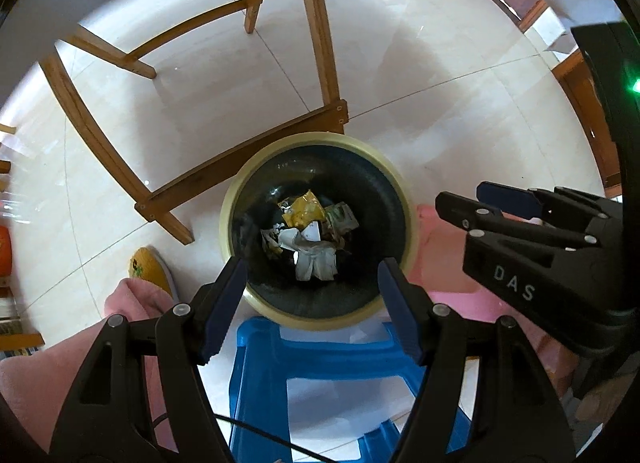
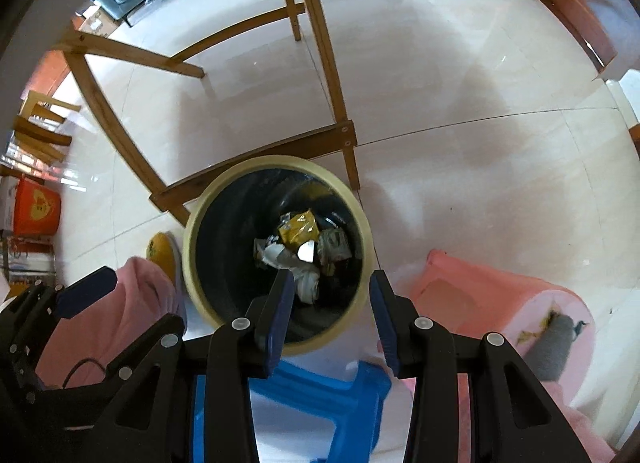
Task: Collect trash
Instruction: 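Raise both tools from the bin back over the table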
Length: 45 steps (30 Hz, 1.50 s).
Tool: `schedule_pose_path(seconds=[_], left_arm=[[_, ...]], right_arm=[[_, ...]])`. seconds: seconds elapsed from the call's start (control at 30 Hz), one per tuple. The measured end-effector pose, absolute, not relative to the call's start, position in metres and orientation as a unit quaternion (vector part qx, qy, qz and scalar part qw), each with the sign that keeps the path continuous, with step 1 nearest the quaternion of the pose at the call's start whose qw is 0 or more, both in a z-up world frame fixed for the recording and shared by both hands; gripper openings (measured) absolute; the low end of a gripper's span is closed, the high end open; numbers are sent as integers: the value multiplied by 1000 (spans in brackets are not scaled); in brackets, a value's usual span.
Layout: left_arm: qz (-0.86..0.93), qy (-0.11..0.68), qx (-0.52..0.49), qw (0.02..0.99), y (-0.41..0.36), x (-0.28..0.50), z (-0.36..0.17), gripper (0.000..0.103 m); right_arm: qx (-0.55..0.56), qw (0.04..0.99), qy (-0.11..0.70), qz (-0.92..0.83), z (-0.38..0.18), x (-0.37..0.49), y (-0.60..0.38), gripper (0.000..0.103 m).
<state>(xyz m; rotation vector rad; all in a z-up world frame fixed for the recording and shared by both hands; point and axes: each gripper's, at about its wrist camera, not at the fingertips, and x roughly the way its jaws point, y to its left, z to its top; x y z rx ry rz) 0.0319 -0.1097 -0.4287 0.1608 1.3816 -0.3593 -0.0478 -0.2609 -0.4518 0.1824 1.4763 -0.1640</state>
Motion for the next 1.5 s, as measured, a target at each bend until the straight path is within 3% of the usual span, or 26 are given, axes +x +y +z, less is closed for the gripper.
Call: schedule_pose_path(seconds=[0.37, 0.47, 1.1, 1.3, 1.5], left_arm=[[-192, 603, 48, 773, -86, 9, -331, 65], [-201, 563, 57, 799, -79, 2, -295, 65], [-183, 414, 77, 888, -35, 27, -99, 65], [-165, 402, 83, 897, -16, 54, -66, 65], [-151, 419, 47, 894, 11, 104, -61, 65]], right_arm=[[83, 725, 682, -50, -334, -73, -251, 40], [85, 735, 672, -40, -299, -83, -246, 40], [79, 832, 550, 10, -98, -69, -212, 40], [76, 860, 504, 14, -55, -29, -206, 42], [78, 871, 485, 18, -42, 21, -208, 54]])
